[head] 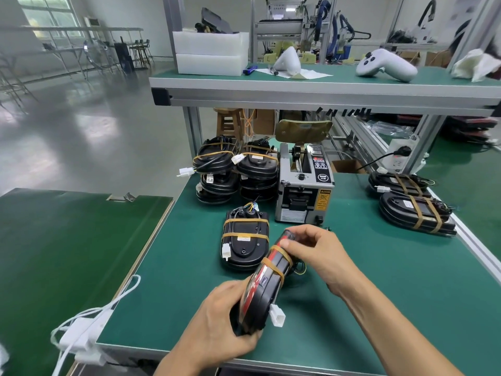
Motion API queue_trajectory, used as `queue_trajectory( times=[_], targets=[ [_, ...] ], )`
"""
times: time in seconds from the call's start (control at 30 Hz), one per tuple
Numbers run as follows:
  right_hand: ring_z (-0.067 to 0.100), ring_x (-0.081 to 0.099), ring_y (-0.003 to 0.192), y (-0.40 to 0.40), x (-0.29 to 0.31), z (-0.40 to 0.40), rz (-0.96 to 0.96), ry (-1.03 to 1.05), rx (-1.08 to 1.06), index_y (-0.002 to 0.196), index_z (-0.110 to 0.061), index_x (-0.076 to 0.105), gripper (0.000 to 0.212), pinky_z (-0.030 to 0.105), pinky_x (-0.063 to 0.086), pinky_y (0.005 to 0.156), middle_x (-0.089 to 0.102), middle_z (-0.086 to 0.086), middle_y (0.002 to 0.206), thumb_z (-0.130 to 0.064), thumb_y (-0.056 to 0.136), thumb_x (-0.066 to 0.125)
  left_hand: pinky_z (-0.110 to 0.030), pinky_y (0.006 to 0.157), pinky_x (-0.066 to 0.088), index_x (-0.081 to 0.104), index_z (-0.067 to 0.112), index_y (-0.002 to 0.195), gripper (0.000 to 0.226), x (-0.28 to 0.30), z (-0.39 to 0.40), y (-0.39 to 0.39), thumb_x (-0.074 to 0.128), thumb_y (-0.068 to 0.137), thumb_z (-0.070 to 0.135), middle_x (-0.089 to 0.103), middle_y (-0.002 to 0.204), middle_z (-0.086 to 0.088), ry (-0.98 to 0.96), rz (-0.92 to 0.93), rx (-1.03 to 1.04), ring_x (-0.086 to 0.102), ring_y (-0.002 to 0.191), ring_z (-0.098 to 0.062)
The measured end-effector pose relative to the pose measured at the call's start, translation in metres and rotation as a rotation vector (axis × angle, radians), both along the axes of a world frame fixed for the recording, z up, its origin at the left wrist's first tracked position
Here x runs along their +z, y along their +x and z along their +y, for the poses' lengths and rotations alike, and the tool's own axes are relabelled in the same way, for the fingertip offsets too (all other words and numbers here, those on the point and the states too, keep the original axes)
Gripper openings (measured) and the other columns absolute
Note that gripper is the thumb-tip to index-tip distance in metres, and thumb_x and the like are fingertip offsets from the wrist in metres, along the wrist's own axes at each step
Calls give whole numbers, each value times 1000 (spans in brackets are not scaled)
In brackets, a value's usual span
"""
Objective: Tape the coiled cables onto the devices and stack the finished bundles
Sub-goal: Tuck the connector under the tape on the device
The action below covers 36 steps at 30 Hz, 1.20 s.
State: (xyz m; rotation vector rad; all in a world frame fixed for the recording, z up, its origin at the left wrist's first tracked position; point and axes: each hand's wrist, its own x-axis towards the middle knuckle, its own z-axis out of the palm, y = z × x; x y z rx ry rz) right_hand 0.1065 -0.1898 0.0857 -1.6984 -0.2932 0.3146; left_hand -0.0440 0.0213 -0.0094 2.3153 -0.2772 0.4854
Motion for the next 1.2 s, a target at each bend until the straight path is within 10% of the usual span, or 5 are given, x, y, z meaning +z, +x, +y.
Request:
queue_trajectory(
  times=[0.57,0.83,1.0,1.2],
  targets=[
    [-10,62,98,-38,9,-5,-323,-337,70,107,-59,57,39,9,43,74,67,-35,107,-73,75,72,-23,92,50,58,45,133,65,-2,-2,6,85,78,23,61,122,30,12,-35,-44,64,111,-8],
    [-33,32,121,-72,20,3,-602,-383,28,130,-62,32,64,34,21,124,35,-61,125,-66,77,68,-22,104,51,37,31,166,106,19,-10,-13,92,75,38,49,158,17,-61,58,-47,54,143,-8],
    [-5,43,137,-82,21,11,-726,-448,37,148,-28,44,81,36,10,131,52,-26,140,-68,80,64,-15,88,53,40,30,163,78,12,-13,-28,70,94,49,59,141,18,-79,96,87,67,122,-3],
    [-2,36,146,-98,17,15,-840,-493,31,150,-26,43,82,43,10,131,50,-16,152,-65,82,67,-2,99,42,43,38,163,79,-12,-15,-44,64,95,72,60,145,27,-58,129,222,61,128,10]
  ],
)
